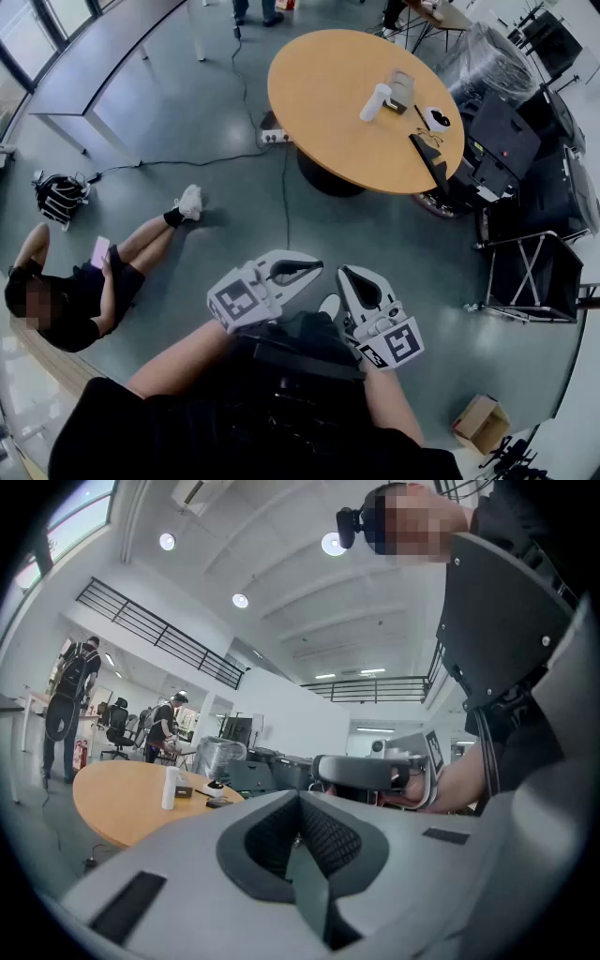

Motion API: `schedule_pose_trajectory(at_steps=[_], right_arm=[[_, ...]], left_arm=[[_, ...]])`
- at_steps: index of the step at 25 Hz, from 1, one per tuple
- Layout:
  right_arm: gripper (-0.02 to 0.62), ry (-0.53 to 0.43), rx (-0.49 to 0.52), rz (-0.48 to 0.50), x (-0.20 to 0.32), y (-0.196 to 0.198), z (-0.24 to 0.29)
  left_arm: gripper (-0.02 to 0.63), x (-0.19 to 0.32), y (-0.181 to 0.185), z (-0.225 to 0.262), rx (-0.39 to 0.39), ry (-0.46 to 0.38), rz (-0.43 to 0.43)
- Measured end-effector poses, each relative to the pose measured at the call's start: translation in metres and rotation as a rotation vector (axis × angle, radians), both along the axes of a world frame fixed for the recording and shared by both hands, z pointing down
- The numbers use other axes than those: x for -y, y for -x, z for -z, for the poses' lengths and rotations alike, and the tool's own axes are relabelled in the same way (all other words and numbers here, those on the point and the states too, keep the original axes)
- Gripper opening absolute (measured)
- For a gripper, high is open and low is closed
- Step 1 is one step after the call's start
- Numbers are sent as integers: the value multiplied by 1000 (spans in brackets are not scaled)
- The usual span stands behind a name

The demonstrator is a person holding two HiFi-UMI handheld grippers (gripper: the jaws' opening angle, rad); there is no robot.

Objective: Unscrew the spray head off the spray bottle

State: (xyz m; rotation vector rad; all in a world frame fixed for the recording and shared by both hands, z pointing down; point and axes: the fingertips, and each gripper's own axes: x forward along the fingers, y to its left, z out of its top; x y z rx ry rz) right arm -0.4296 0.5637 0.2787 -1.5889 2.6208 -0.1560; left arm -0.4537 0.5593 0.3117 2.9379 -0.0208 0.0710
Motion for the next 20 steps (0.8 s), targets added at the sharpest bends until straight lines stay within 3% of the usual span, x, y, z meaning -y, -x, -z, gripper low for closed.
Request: schedule_pose_trajectory(at_steps=[8, 14, 20], right_arm=[[-2, -6, -3, 6, 22, -35, -7], [-2, -14, -8, 34, 51, -90, -6], [-2, -31, 6, 67, 77, -159, 0]], left_arm=[[5, 20, -32, -3, -7, 19, 1], [5, 51, -84, -1, -2, 16, 33], [5, 74, -152, 17, -61, -6, 39]])
